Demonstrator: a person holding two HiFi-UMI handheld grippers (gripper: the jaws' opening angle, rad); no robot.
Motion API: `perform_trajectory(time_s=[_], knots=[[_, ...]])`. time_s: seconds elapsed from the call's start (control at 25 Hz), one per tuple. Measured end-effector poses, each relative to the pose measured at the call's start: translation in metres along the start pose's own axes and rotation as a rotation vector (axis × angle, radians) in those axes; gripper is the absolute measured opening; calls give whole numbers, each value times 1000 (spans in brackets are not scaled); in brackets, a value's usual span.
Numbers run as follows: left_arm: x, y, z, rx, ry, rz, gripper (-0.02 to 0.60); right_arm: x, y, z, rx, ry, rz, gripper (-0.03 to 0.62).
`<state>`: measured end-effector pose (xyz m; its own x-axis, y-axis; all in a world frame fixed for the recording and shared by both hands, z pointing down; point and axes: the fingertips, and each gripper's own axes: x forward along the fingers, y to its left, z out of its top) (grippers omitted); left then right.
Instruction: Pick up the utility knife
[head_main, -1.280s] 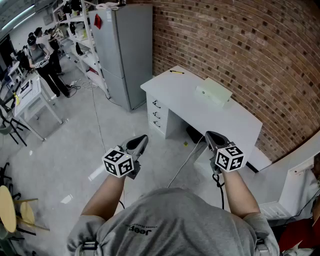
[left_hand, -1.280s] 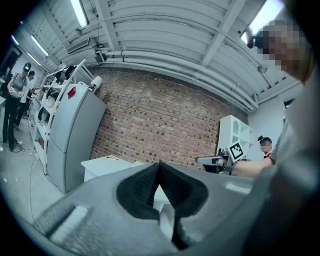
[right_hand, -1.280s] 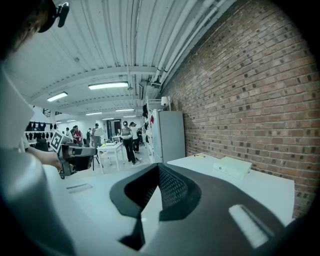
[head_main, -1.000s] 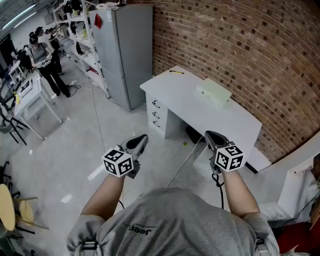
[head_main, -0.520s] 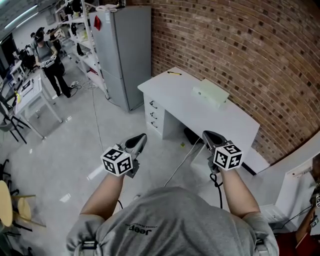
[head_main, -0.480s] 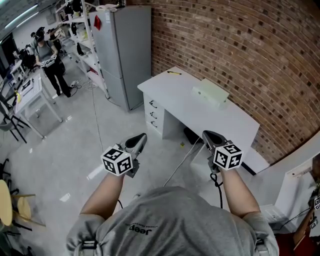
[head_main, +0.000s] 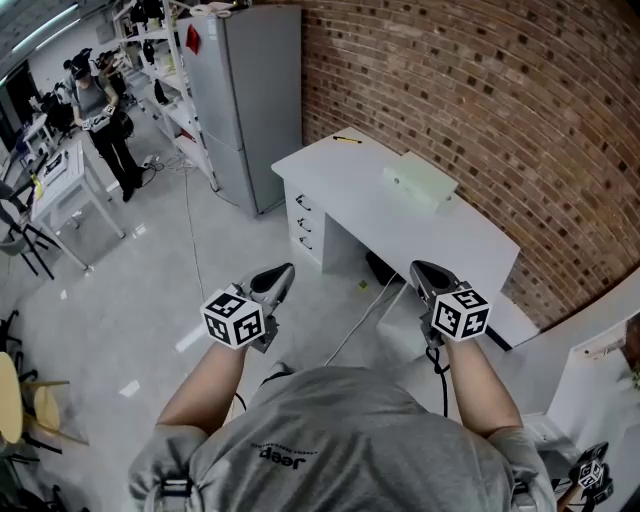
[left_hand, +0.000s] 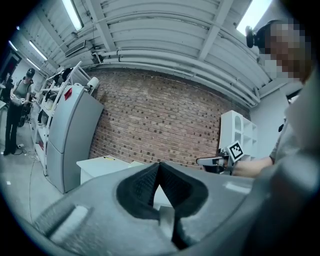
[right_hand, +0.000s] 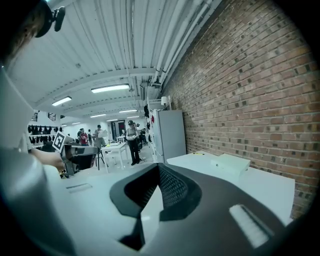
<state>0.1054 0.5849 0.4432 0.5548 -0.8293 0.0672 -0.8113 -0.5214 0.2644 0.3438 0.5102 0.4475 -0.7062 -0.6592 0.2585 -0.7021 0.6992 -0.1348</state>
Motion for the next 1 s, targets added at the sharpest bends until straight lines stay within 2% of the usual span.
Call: perform_trajectory(time_s=[0.24,0.4,0.64,1.0], knots=[[28,31,4,-9,0,-14,-2,33,-17,4,8,0,-10,9],[53,68,11,-12,6,-45,-2,71,-29,11,10,-3,-29,9],[101,156,37,-12,9,-102,-2,156,-51,34,31,-20,-77,9],[158,303,101,6,34,-183,-2,298,-63,101,44,-90,-118,9]])
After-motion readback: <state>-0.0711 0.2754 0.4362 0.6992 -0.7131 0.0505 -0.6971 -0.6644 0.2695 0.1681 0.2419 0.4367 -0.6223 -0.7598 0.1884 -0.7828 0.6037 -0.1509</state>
